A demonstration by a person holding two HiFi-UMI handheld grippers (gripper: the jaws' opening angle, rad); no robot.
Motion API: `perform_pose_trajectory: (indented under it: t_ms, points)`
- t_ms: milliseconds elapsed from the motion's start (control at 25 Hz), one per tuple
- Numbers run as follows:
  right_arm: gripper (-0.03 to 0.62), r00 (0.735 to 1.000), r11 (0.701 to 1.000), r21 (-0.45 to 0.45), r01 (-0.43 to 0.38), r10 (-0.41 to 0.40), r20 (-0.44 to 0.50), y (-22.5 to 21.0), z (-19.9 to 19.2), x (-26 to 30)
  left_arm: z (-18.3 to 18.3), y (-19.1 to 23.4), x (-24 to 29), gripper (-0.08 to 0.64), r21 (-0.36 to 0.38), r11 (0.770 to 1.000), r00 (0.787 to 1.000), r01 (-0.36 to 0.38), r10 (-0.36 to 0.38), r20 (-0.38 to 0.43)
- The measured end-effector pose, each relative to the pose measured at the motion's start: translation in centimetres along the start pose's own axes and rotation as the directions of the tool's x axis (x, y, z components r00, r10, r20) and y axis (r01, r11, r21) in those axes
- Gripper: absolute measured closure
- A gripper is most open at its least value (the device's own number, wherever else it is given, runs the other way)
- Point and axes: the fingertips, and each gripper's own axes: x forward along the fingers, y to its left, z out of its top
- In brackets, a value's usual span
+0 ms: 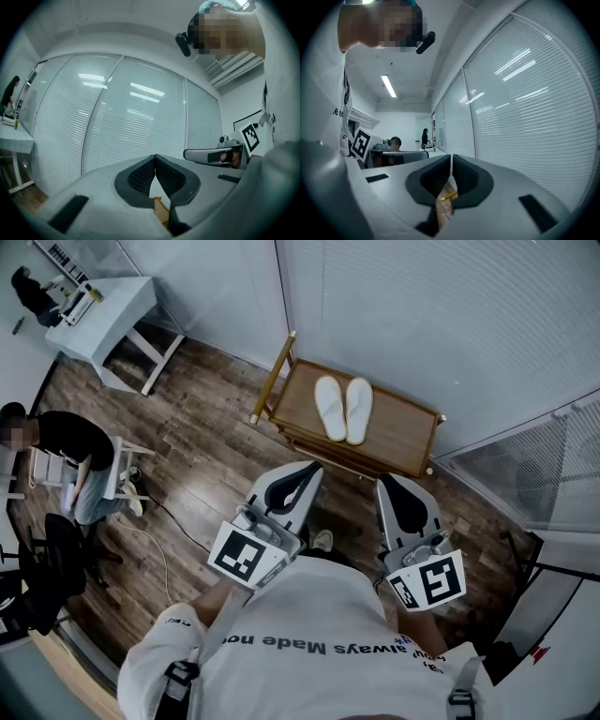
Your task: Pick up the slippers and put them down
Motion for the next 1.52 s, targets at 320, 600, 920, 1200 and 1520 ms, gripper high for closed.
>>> perform_pose_trajectory:
  t_ms: [320, 600, 920, 1200, 1520]
  points:
    - [0.574, 1.000, 1.000, -0.013, 0.019, -0.019, 0.008, -0.5, 1.2, 8.4, 1.8, 7.7, 2.2, 0.549, 0.015, 1.000, 0.999, 0.027, -0.027, 0.017]
    - [0.574, 0.998, 0.998, -0.029, 0.059, -0.059, 0.015, -1.3, 2.1, 15.2, 2.9, 14.1, 4.3, 0.549, 0.010, 0.998, 0.997, 0.069, -0.069, 0.020]
    - [0.574, 0.994, 0.994, -0.015, 0.106, -0.106, 0.009, -3.7, 1.4, 18.0, 2.6, 17.2, 7.2, 0.548, 0.016, 0.994, 0.994, 0.107, -0.107, 0.017]
    - [0.574, 0.994, 0.993, -0.047, 0.108, -0.108, -0.007, -6.9, 2.2, 17.7, 3.5, 16.6, 10.2, 0.549, 0.008, 0.994, 0.992, 0.112, -0.112, 0.053]
    - [0.574, 0.994, 0.994, -0.030, 0.101, -0.102, -0.044, -9.4, -0.1, 18.2, 1.0, 17.0, 12.1, 0.549, -0.002, 0.994, 0.994, 0.105, -0.105, -0.002]
